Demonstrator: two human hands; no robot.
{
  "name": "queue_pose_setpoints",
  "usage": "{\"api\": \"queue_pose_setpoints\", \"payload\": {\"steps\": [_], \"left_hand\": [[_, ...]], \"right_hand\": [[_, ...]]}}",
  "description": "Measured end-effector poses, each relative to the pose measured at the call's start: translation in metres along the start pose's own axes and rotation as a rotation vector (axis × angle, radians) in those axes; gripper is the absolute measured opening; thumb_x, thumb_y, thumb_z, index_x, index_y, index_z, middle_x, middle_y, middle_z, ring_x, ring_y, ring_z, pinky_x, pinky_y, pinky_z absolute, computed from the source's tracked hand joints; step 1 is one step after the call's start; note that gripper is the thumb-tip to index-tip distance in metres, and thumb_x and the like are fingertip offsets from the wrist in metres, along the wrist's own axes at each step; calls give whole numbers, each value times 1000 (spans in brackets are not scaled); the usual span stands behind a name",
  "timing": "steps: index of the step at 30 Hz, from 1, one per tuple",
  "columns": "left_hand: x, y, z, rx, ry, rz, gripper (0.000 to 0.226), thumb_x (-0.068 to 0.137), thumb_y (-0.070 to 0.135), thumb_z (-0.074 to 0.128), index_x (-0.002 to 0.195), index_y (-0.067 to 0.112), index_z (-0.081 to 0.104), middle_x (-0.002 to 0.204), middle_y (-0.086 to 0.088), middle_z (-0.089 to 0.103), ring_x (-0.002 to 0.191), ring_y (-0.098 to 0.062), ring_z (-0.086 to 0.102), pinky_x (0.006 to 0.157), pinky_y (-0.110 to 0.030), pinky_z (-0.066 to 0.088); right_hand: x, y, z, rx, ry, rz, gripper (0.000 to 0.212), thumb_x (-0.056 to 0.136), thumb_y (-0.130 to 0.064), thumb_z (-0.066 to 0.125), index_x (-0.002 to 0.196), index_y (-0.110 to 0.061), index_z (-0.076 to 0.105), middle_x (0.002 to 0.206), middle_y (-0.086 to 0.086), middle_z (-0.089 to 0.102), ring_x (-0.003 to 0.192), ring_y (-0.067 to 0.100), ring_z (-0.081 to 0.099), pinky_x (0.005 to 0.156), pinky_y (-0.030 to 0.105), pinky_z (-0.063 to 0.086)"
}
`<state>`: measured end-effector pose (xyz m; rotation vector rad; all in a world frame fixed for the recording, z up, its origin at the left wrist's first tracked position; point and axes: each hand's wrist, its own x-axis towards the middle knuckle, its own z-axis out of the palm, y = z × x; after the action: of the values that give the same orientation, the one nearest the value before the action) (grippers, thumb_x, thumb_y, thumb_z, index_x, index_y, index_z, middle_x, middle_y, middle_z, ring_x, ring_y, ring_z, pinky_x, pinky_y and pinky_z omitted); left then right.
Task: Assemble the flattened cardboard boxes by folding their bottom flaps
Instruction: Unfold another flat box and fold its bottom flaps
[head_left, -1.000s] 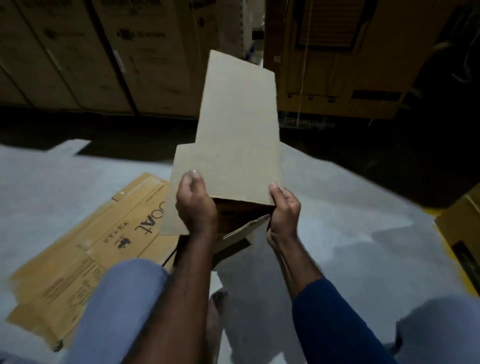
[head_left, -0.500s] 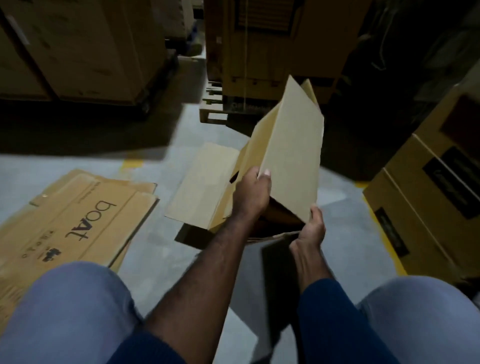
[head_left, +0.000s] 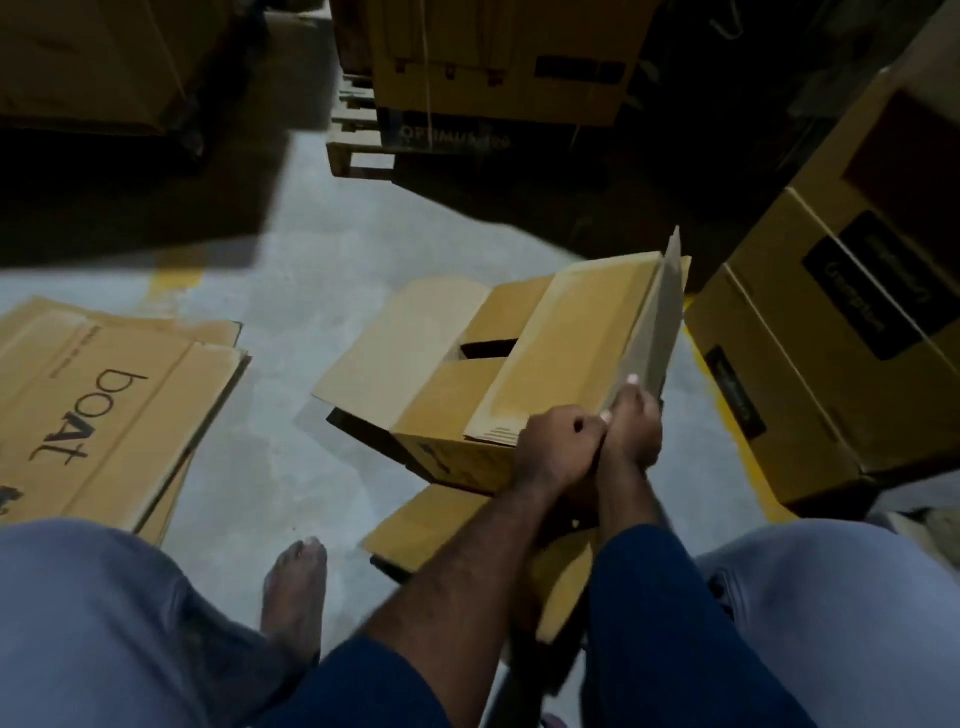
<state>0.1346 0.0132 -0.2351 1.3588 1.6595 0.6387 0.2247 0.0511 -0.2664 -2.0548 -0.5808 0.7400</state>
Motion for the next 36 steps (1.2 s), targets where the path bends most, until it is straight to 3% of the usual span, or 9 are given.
{"api": "queue_pose_setpoints", "payload": {"steps": [5,9,16,20,22,27,30,32,36], "left_hand": [[11,-47,-11,-437,-52,-162,42,97,51,59,85,14,73,82,-1,75,84,-23,73,80,-41,59],[38,-122,-62,-295,164,-332,15,97,31,65,93,16,67,91,-2,69,92,-27,65,73,-32,51],[83,-200,-120,-669,224,-605,65,94,31,71,144,0,44,143,-13,54,133,-31,47,114,-45,32],[86,-182,-115,-824,42,-633,19,103,27,58,108,9,61,82,-3,70,79,-16,68,88,-30,46],[86,-176,-114,-934,-36,-624,24,105,32,53,104,10,63,76,-3,71,82,-21,64,77,-33,49],[96,-185,-108,-942,49,-623,27,102,32,58,121,15,53,102,-8,60,86,-19,59,67,-33,51],[111,-209,-109,-1033,179,-661,72,90,35,74,148,9,41,145,-16,47,125,-33,54,103,-40,47],[116,-222,-109,-1093,159,-692,81,91,37,72,154,3,33,148,-17,45,132,-34,51,110,-41,41],[130,-239,-105,-1197,110,-692,61,95,31,70,140,-1,45,123,-22,64,102,-32,68,81,-43,61]], "right_hand": [[12,-9,-7,-73,-121,94,81,90,-73,54,151,-21,45,144,12,54,126,39,53,98,46,46],[24,-9,-14,-199,-115,74,60,90,-37,68,143,-14,54,137,14,60,120,39,58,95,43,52],[28,2,-23,-450,-53,-40,44,95,-10,56,138,-16,58,127,16,66,111,38,63,76,36,51],[32,8,-26,-476,-39,-45,54,95,-7,56,147,-19,52,130,14,65,114,39,62,88,42,55],[35,12,-28,-462,-47,-56,49,94,-8,55,141,-20,58,123,15,68,108,40,62,88,44,57],[40,20,-31,-445,-46,-67,38,95,-8,56,130,-19,64,114,13,69,100,35,62,84,43,58],[42,24,-33,-429,-42,-76,39,96,-8,56,132,-20,63,116,12,69,103,37,63,84,44,57],[43,25,-34,-421,-55,-75,41,95,-7,55,132,-21,64,117,14,69,105,38,63,87,46,58],[45,32,-34,-426,-63,-70,48,90,-2,52,133,-19,64,116,14,69,106,39,62,89,48,58]]}}
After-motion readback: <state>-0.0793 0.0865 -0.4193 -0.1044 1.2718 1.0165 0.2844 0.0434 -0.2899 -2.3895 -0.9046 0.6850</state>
